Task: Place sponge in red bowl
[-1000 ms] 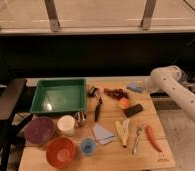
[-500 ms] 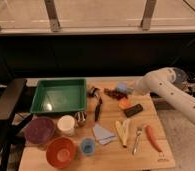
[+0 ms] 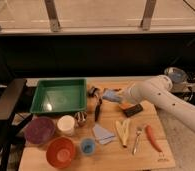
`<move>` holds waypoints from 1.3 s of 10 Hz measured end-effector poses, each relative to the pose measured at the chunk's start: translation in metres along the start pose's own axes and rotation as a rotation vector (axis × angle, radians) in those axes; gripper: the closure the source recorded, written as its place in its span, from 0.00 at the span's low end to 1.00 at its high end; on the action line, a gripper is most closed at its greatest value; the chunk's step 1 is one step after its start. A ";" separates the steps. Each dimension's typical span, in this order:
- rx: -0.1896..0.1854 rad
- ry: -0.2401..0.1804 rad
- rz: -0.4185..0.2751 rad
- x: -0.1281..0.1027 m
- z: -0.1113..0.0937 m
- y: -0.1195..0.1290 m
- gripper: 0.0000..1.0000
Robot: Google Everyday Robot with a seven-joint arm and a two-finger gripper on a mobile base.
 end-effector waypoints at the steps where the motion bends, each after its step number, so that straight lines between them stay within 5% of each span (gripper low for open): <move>1: 0.000 -0.002 -0.002 -0.001 0.001 -0.001 1.00; 6: 0.000 -0.001 -0.004 0.000 0.000 -0.001 1.00; 8: 0.023 -0.003 -0.077 -0.013 -0.009 -0.008 1.00; 13: 0.123 -0.084 -0.295 -0.119 -0.047 -0.019 1.00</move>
